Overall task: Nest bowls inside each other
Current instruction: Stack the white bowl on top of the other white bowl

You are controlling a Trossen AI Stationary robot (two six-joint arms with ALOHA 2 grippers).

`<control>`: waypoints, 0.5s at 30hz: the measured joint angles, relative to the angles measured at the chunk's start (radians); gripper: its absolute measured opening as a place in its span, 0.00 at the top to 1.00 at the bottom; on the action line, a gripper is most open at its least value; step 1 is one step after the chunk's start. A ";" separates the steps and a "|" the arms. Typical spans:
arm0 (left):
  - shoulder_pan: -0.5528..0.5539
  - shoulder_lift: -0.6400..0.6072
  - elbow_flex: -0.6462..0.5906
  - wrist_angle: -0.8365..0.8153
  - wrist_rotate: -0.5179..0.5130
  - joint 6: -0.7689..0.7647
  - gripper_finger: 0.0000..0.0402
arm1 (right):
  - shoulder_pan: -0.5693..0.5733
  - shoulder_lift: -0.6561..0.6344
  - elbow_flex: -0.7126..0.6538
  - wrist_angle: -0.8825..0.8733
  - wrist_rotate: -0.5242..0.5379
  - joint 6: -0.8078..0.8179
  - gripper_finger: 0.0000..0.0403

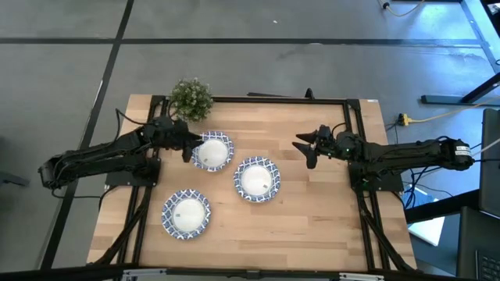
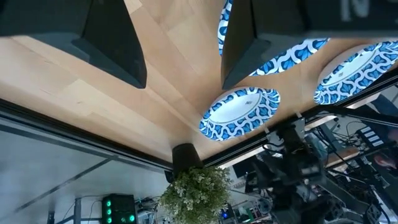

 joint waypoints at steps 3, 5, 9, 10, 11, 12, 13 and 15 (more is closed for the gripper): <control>-0.013 0.002 0.000 -0.071 -0.080 -0.047 0.73 | 0.000 0.000 0.000 0.000 0.000 0.000 0.48; -0.017 0.002 0.000 -0.095 -0.099 -0.079 0.73 | 0.000 0.000 0.000 0.000 0.000 0.000 0.48; -0.026 0.002 0.000 -0.111 -0.102 -0.125 0.73 | 0.000 0.000 0.000 0.000 0.000 0.000 0.48; -0.026 0.002 0.000 -0.113 -0.102 -0.150 0.73 | 0.000 0.000 0.000 0.000 0.000 0.000 0.48; -0.026 0.002 0.000 -0.116 -0.104 -0.178 0.73 | 0.000 0.000 0.000 0.000 0.000 0.000 0.48; -0.026 0.002 0.000 -0.120 -0.108 -0.202 0.73 | 0.000 0.000 0.000 0.000 0.000 0.000 0.48; -0.026 0.006 0.000 -0.122 -0.110 -0.220 0.73 | 0.000 0.000 0.000 0.000 0.000 0.000 0.48; -0.026 0.016 0.000 -0.129 -0.117 -0.253 0.73 | 0.000 0.000 0.001 0.000 0.000 0.000 0.48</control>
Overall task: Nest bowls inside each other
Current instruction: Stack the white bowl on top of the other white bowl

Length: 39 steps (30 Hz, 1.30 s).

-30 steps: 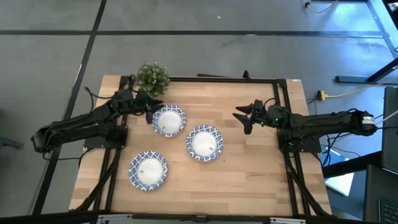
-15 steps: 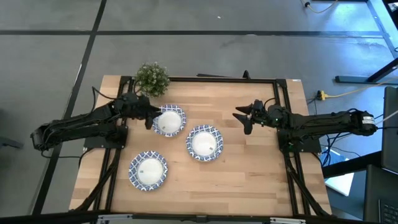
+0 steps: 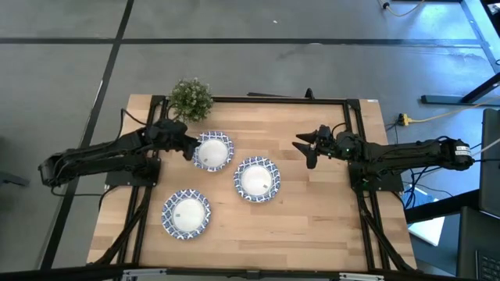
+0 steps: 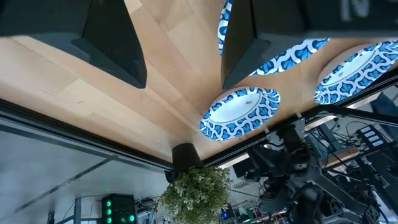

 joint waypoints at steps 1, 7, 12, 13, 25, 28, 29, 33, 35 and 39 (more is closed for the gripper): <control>0.000 0.008 0.000 -0.001 -0.007 -0.015 0.73 | 0.000 0.000 0.000 0.000 0.000 0.000 0.48; 0.000 0.064 0.000 -0.006 -0.016 -0.105 0.73 | 0.000 0.000 0.000 0.000 0.000 -0.001 0.48; -0.001 0.108 0.000 -0.006 -0.052 -0.113 0.73 | 0.000 0.000 0.000 -0.002 -0.001 -0.002 0.48; -0.001 0.114 0.000 -0.006 -0.062 -0.114 0.73 | 0.000 0.000 0.000 -0.002 -0.001 -0.002 0.48; -0.001 0.120 0.000 0.062 -0.141 -0.165 0.73 | 0.000 0.000 0.000 -0.010 -0.001 -0.003 0.48; -0.001 0.120 0.000 0.062 -0.141 -0.158 0.73 | 0.000 0.000 0.000 -0.010 -0.002 -0.003 0.48; -0.001 0.120 0.000 0.062 -0.141 -0.157 0.73 | 0.000 0.000 0.000 -0.010 -0.002 -0.003 0.48; -0.001 0.120 0.000 0.062 -0.107 -0.132 0.73 | 0.000 0.000 0.000 -0.010 -0.002 -0.012 0.48; 0.000 0.120 0.000 0.062 -0.072 -0.123 0.73 | 0.000 0.000 0.000 -0.010 -0.002 -0.027 0.48; 0.001 0.120 0.000 0.063 -0.018 -0.122 0.73 | 0.000 0.000 0.000 -0.010 -0.002 -0.030 0.48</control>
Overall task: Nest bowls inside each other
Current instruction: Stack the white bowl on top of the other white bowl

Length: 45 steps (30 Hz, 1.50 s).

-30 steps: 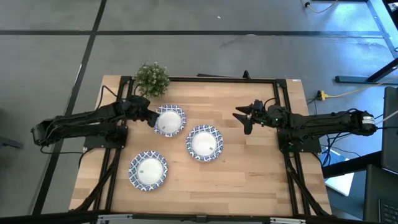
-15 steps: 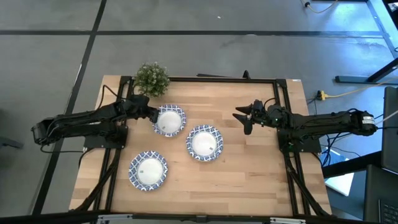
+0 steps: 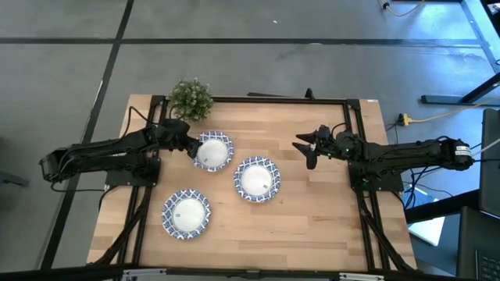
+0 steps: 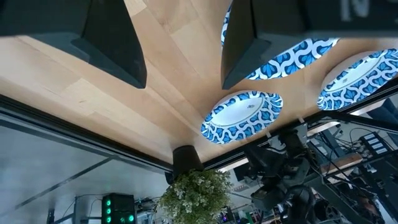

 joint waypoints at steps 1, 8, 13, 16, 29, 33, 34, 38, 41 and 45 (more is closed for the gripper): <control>0.001 0.000 0.000 0.000 0.003 0.002 0.72 | 0.000 0.000 0.000 0.000 0.000 0.000 0.48; 0.045 0.000 0.000 -0.002 0.105 0.030 0.60 | 0.000 0.000 0.000 0.000 0.000 0.000 0.48; 0.063 0.000 0.000 -0.002 0.106 0.041 0.48 | 0.000 0.000 0.000 -0.001 0.000 0.000 0.48; 0.063 0.000 0.000 0.003 0.105 0.015 0.46 | 0.000 0.000 0.000 -0.001 0.000 0.001 0.48; 0.063 0.000 0.000 0.046 0.128 0.093 0.47 | 0.000 0.000 0.000 -0.002 0.000 0.003 0.48; 0.063 0.000 0.001 0.055 0.004 0.083 0.47 | 0.000 0.000 0.000 -0.002 0.000 0.001 0.48; 0.063 0.000 0.001 0.049 -0.031 0.080 0.47 | 0.000 0.000 0.000 -0.002 0.000 0.001 0.48; 0.063 0.000 0.001 -0.009 -0.092 0.075 0.47 | 0.000 0.000 0.000 -0.002 0.000 0.003 0.48; 0.063 0.002 0.001 -0.084 -0.095 0.072 0.47 | 0.000 0.000 0.000 -0.002 0.000 0.003 0.48; 0.062 0.003 0.001 -0.149 -0.097 0.048 0.47 | 0.000 0.000 0.000 -0.002 0.000 0.003 0.48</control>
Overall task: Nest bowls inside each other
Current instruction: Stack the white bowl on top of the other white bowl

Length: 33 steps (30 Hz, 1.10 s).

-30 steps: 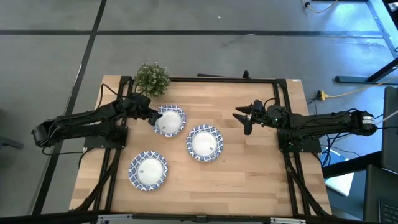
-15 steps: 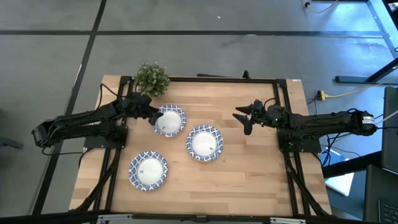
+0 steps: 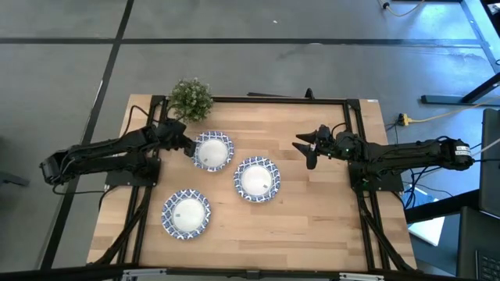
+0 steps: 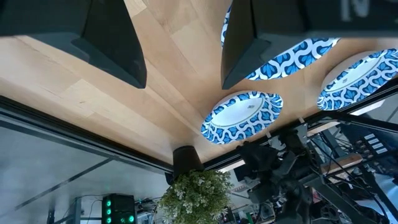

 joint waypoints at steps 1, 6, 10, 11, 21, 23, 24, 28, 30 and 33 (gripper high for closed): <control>0.000 0.000 0.000 -0.004 0.001 -0.009 0.47 | 0.000 0.000 0.000 0.000 0.000 0.000 0.48; 0.000 0.005 0.000 -0.003 0.038 -0.038 0.47 | 0.000 0.000 0.000 0.000 0.000 0.000 0.48; 0.000 0.033 0.000 -0.015 0.032 -0.064 0.47 | 0.000 0.000 0.000 0.000 0.000 0.000 0.48; 0.000 0.044 0.000 -0.016 0.028 -0.067 0.47 | 0.000 0.000 0.000 0.000 0.000 0.000 0.48; -0.001 0.141 0.000 -0.004 0.072 -0.113 0.47 | 0.000 0.000 0.000 0.000 0.000 0.000 0.48; -0.001 0.151 0.000 -0.004 0.084 -0.114 0.47 | 0.000 0.000 0.000 0.000 0.000 0.001 0.48; -0.001 0.153 0.000 -0.004 0.086 -0.116 0.48 | 0.000 0.000 0.000 0.000 0.000 0.001 0.48; 0.000 0.157 0.000 -0.001 0.086 -0.118 0.52 | 0.000 0.000 0.000 0.000 0.000 0.001 0.48; 0.000 0.157 0.000 0.000 0.087 -0.118 0.55 | 0.000 0.000 0.000 0.000 0.000 0.001 0.48; 0.000 0.157 0.000 0.001 0.106 -0.117 0.61 | 0.000 0.000 0.000 0.000 0.000 0.001 0.48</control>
